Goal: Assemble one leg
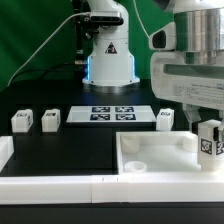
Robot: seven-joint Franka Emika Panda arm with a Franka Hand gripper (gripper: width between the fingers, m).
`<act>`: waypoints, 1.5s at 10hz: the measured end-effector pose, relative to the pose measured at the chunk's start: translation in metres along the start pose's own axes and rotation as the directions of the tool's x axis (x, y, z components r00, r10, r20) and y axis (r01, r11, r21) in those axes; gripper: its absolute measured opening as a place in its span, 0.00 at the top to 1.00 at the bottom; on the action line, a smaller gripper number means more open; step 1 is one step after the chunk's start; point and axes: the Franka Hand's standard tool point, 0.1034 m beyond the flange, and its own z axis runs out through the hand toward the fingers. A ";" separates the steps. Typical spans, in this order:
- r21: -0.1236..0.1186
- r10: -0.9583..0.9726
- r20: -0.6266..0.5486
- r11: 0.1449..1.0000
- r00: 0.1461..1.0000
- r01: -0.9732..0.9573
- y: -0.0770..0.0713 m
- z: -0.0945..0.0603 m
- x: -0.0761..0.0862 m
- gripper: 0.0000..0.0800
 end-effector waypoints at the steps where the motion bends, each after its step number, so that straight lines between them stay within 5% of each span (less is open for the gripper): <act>1: 0.000 0.103 0.008 0.995 0.995 -0.103 0.001 0.000 0.000 0.63; 8: -0.012 0.635 0.039 0.773 0.772 -0.635 0.001 0.000 -0.003 0.63; 12: -0.010 0.576 0.037 0.818 0.817 -0.576 0.001 0.001 -0.005 0.58; 13: -0.010 0.567 0.038 0.823 0.823 -0.567 0.001 0.001 -0.007 0.32; 15: -0.003 0.398 0.039 0.917 0.917 -0.398 0.001 0.002 -0.008 0.23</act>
Offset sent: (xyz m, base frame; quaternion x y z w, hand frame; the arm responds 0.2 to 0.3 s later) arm -0.0013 -0.0011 -0.0013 0.0013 0.0028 0.2803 0.9599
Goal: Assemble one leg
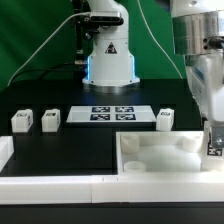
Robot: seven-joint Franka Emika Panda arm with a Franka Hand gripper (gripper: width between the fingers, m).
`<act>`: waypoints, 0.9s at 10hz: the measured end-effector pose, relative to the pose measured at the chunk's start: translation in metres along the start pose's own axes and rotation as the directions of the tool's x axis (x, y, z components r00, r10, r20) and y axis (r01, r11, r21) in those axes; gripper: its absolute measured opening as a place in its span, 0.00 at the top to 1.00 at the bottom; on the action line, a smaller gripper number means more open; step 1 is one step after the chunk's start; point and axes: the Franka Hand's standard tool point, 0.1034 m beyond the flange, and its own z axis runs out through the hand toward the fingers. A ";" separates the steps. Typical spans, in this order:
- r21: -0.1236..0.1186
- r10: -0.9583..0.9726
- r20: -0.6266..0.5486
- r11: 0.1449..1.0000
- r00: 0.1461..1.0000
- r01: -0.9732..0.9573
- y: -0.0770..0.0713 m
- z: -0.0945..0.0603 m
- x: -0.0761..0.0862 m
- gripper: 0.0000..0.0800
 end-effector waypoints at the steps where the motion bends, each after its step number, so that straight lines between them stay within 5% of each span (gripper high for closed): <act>1: 0.000 -0.119 0.000 0.993 0.993 0.119 0.000 0.000 0.000 0.19; 5: -0.026 -0.535 0.006 0.845 0.845 0.535 0.004 0.001 -0.009 0.19; 9: -0.052 -0.853 0.014 0.521 0.522 0.852 0.006 0.002 -0.007 0.19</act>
Offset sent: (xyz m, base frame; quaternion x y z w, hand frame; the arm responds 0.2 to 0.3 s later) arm 0.0003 0.0152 0.0018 -0.0253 0.0215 -0.2990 0.9537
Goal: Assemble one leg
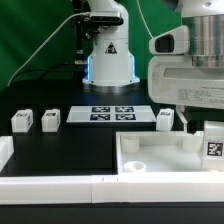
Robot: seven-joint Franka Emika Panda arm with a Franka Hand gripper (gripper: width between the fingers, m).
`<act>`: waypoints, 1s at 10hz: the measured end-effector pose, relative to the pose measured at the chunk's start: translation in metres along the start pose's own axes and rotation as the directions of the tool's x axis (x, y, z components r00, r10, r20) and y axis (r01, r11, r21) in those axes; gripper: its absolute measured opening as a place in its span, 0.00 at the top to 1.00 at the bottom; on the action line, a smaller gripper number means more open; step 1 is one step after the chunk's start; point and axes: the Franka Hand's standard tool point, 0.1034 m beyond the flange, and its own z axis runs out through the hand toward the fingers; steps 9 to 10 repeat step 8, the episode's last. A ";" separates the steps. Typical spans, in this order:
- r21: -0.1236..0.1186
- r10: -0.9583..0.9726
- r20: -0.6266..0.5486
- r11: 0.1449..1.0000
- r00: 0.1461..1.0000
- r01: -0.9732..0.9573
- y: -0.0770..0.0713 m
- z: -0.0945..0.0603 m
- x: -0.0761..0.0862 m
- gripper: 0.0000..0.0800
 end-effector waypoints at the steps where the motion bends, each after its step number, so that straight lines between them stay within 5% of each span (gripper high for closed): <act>1: -0.001 -0.072 -0.001 0.997 0.997 0.072 0.000 0.000 0.000 0.19; 4: -0.008 -0.377 -0.004 0.926 0.926 0.377 0.002 0.000 0.003 0.19; 10: -0.007 -0.366 -0.012 0.931 0.931 0.366 0.002 0.000 0.003 0.19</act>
Offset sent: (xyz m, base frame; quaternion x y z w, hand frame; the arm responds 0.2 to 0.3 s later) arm -0.0001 -0.0004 0.0005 0.0004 -0.0017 -0.2675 0.9636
